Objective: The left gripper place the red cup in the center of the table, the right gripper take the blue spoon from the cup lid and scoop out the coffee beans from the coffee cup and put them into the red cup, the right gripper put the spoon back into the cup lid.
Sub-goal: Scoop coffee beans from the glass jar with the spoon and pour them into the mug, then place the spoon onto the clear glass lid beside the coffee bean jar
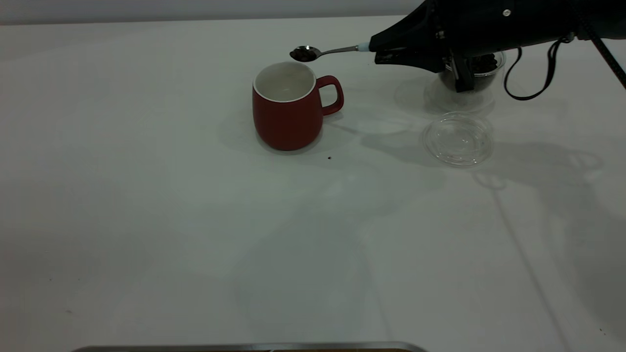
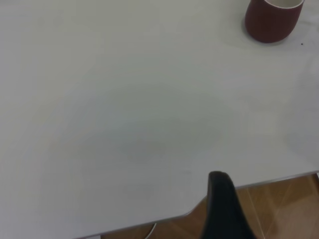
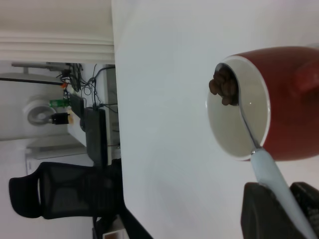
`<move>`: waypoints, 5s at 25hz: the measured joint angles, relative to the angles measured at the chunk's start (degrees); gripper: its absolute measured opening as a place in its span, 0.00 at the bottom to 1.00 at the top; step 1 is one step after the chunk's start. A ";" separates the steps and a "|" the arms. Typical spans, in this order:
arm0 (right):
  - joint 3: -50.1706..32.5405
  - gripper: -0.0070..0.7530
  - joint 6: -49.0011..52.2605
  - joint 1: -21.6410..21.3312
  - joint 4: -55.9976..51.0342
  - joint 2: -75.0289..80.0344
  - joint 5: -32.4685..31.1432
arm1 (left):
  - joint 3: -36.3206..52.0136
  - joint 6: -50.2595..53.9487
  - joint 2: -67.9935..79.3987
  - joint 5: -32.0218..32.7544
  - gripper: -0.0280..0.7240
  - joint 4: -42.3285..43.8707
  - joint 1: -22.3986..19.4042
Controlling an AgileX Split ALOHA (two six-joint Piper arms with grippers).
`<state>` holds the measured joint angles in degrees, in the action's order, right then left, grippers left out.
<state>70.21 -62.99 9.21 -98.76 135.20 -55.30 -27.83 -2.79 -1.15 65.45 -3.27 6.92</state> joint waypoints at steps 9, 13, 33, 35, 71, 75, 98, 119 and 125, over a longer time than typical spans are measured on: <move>0.00 0.15 -5.18 2.32 -0.69 1.15 4.81 | 0.00 -0.08 0.00 0.00 0.72 0.00 0.00; 0.05 0.15 -9.76 2.91 -0.97 1.15 6.66 | 0.00 -0.03 0.00 0.00 0.72 0.00 0.00; 0.05 0.15 -23.15 2.91 9.70 -4.53 12.00 | 0.00 -0.03 0.00 0.00 0.72 0.00 0.00; 0.05 0.15 -23.21 2.91 10.23 -5.58 12.95 | 0.00 0.03 0.00 0.00 0.72 0.00 0.00; -37.87 0.15 -17.14 -19.29 -3.23 -19.03 11.42 | 0.00 -0.04 0.00 0.00 0.72 0.00 0.00; -35.68 0.15 -18.69 -19.29 -3.28 -13.10 8.25 | 0.00 -0.04 0.00 0.00 0.72 0.00 0.00; -22.80 0.15 -14.96 -23.19 -3.49 -2.13 8.38 | 0.00 0.00 0.00 0.00 0.72 0.00 0.00; -18.10 0.15 -14.07 -23.19 -3.70 5.15 1.95 | 0.00 -0.02 0.00 0.00 0.72 0.00 0.00; -18.03 0.15 -14.07 -23.19 -3.73 7.35 -0.30 | 0.00 -0.02 0.00 0.00 0.72 0.00 0.00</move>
<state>52.18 -77.06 -13.97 -102.48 142.55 -55.60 -27.83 -2.81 -1.15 65.45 -3.27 6.92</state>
